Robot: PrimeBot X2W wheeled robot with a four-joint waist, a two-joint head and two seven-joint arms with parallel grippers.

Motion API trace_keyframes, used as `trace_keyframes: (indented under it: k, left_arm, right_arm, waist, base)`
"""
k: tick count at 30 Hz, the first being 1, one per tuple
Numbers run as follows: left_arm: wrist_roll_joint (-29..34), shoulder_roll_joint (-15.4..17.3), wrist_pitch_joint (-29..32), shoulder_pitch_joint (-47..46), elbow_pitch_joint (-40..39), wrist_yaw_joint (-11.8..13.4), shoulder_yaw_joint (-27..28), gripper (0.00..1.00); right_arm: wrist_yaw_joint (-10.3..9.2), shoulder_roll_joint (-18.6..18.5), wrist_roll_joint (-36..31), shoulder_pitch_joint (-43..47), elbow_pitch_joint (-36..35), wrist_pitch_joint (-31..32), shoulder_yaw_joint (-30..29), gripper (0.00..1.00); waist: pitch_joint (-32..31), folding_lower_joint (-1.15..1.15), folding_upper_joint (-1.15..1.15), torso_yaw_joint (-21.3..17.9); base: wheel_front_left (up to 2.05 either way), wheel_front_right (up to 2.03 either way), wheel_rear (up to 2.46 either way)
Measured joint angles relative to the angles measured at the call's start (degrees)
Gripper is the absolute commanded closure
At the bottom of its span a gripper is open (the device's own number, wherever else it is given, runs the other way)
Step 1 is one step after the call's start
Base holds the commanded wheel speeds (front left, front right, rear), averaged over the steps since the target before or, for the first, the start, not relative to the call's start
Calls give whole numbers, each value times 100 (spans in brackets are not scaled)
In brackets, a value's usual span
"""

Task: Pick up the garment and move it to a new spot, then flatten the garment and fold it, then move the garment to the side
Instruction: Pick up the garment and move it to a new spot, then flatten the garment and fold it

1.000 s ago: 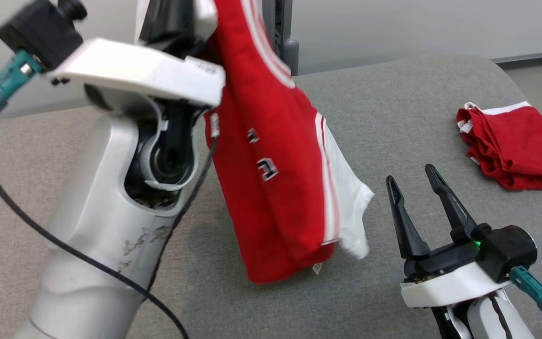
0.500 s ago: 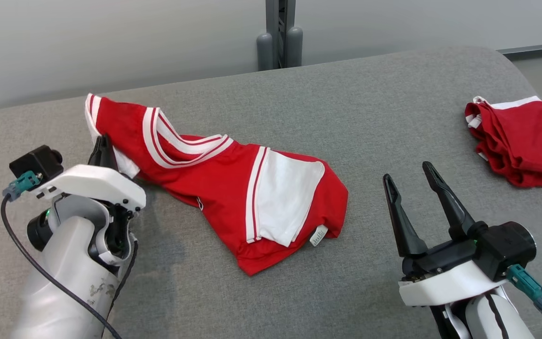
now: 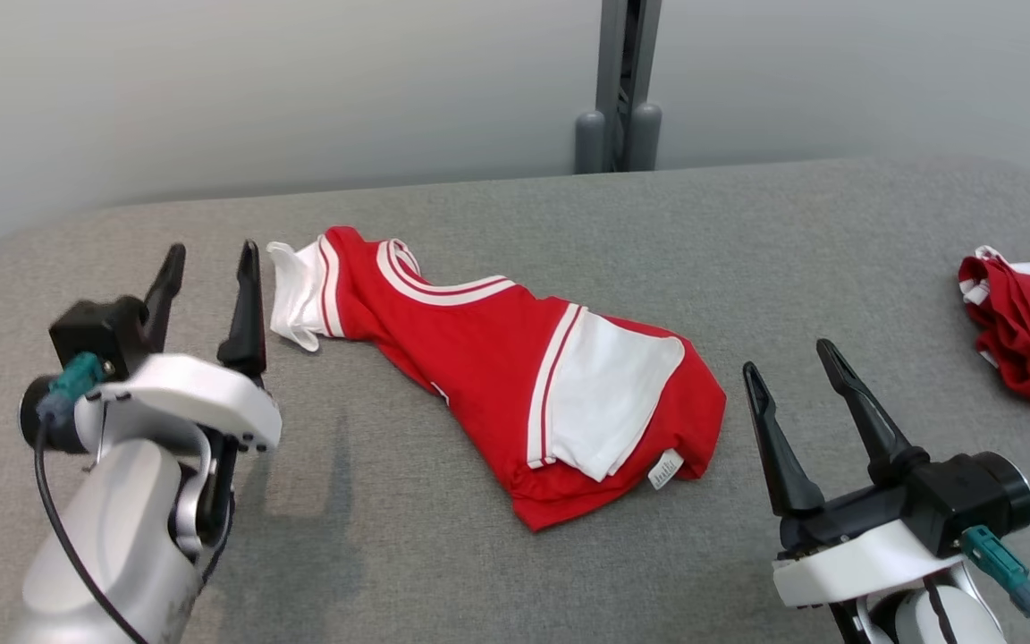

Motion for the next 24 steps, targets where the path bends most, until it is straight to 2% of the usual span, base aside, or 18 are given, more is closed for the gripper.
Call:
trace_keyframes:
  k: [4, 12, 17, 24]
  left_arm:
    - [512, 0, 0, 842, -755, -30, 147, 0]
    - [1070, -603, 1, 2283, -1892, -174, 719, 0]
    - [1394, -1004, 1, 2703, -2076, -326, 1038, 0]
    - [1699, -1205, 1, 2741, -2009, -604, 1262, 0]
  right_arm:
    - [0, 0, -42, 180, 38, 0, -69, 0]
    - [0, -4, -35, 456, 75, 1, -186, 0]
    - [0, -4, -30, 491, 140, 0, -105, 0]
    - [0, -90, -120, 443, 350, 37, 180, 0]
  waist:
    - [-174, 0, 0, 164]
    - [-413, 0, 0, 363]
    - [-430, 0, 0, 414]
    - [-365, 0, 0, 529]
  base:
    - [0, 0, 0]
    - [0, 0, 0]
    - [0, 0, 0]
    - [0, 0, 0]
